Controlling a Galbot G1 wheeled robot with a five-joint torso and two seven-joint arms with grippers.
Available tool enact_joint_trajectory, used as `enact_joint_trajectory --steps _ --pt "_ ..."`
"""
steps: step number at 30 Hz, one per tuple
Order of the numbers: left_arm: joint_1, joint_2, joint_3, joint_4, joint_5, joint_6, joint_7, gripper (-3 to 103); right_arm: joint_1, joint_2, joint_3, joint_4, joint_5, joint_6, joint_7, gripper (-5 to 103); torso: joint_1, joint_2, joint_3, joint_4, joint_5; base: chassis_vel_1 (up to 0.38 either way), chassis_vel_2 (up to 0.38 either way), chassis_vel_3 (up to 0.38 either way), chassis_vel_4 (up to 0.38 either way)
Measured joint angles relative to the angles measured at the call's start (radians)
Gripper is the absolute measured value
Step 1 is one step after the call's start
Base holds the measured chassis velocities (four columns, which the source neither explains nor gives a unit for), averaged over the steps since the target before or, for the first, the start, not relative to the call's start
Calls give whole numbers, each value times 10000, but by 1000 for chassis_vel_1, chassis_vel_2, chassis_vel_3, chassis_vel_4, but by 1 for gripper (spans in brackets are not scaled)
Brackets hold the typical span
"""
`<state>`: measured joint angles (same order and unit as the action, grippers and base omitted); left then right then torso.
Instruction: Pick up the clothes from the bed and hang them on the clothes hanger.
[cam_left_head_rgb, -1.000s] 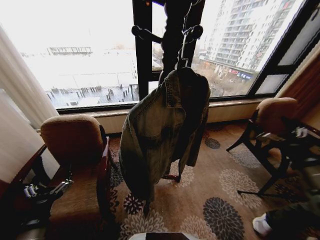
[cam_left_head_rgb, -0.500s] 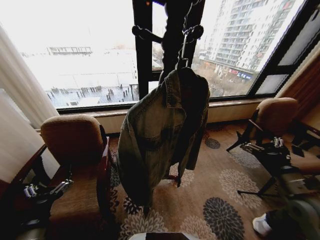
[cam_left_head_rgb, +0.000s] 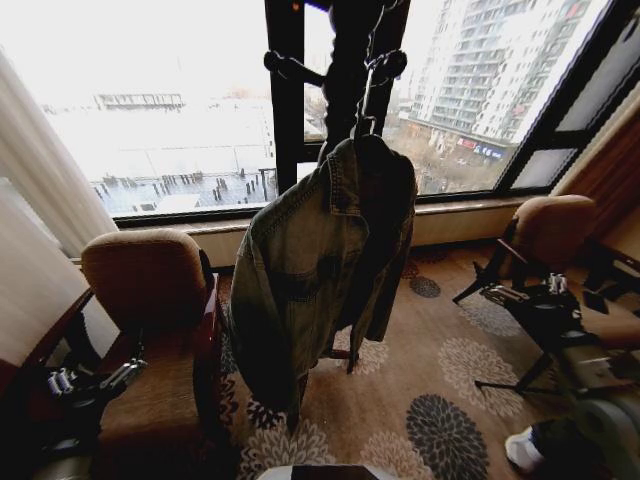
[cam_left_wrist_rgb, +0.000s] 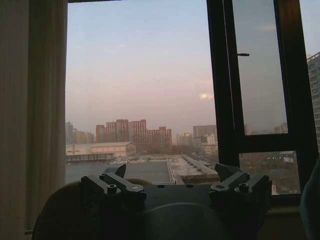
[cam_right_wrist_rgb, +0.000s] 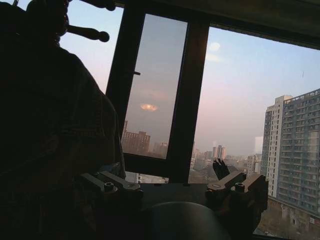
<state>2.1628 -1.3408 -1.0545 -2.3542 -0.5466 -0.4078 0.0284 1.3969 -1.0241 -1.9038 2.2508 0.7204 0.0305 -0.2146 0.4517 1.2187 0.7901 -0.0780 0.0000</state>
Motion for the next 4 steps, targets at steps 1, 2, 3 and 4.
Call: enact_joint_trajectory --steps 1,2,3,4 --pt "0 0 0 0 0 0 0 100 0 1 3 0 2 0 1 100 0 1 0 0 0 0 0 0 0" --pt "0 0 -1 0 0 0 0 100 0 4 4 0 4 0 2 100 0 0 0 0 0 0 0 0 0" --pt "0 0 0 0 0 0 0 100 -1 6 6 2 6 -1 3 100 0 0 0 0 0 0 0 0 0" --pt "0 0 -1 0 0 0 0 100 -1 8 8 2 7 -1 4 100 0 0 0 0 0 0 0 0 0"
